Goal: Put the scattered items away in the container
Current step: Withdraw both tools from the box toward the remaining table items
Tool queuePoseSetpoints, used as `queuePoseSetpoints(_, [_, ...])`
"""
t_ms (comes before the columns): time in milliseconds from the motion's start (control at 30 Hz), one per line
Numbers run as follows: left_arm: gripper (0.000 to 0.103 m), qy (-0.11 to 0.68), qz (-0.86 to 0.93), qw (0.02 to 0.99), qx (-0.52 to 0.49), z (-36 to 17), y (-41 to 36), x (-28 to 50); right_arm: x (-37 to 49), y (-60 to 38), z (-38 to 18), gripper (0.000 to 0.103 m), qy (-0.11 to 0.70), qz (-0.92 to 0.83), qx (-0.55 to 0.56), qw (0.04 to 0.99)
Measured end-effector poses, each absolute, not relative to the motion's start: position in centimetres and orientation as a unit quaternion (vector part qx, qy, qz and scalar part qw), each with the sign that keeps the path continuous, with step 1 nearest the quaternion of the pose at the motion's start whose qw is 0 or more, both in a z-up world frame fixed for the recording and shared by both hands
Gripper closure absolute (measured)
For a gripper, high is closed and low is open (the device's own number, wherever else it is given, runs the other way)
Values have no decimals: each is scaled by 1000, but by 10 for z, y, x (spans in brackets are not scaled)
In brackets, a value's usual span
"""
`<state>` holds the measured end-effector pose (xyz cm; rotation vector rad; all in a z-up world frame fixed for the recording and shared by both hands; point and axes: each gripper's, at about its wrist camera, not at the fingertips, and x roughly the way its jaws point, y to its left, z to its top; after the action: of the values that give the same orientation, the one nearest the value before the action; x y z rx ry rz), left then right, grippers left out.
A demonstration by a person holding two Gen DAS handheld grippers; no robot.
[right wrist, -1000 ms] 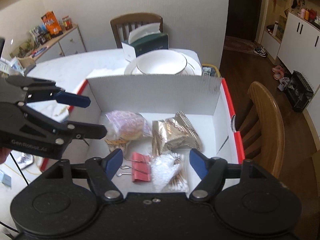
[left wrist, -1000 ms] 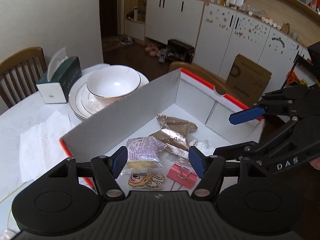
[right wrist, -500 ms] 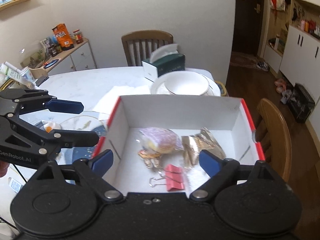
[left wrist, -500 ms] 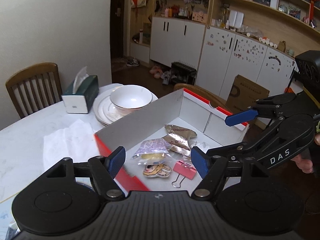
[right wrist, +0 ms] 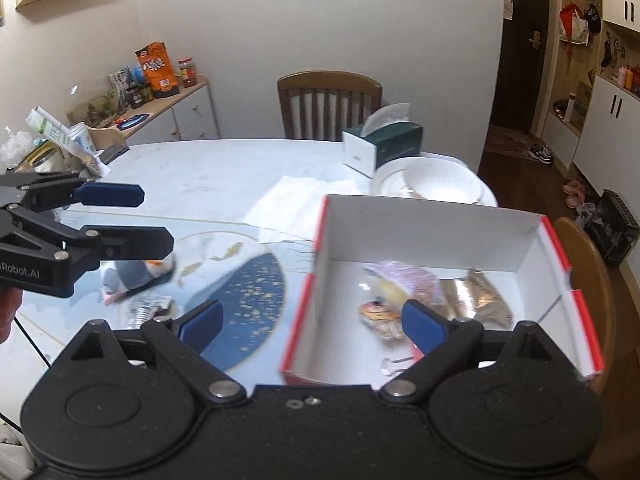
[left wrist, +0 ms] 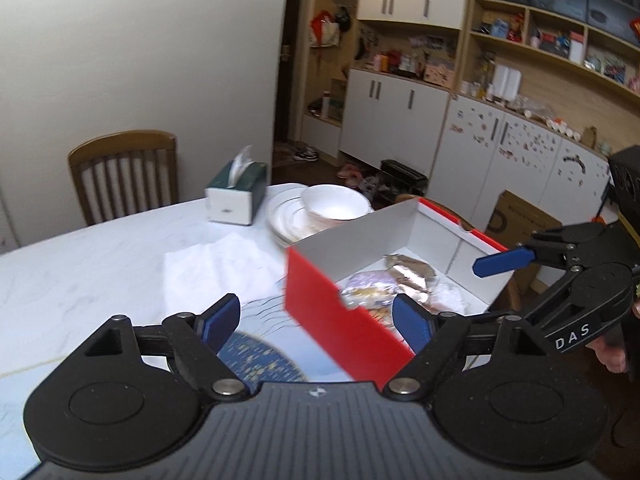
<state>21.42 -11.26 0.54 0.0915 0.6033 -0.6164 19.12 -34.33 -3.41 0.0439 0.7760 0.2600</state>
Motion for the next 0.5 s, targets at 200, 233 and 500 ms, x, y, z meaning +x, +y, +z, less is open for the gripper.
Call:
queuePoseSetpoints(200, [20, 291, -274, 916, 34, 2, -67, 208, 183, -306, -35, 6, 375, 138, 15, 917])
queuePoseSetpoints(233, [20, 289, -270, 918, 36, 2, -61, 206, 183, -299, -35, 6, 375, 139, 15, 916])
queuePoseSetpoints(500, [17, 290, -238, 927, 20, -2, -5, 201, 175, -254, -38, 6, 378, 147, 12, 914])
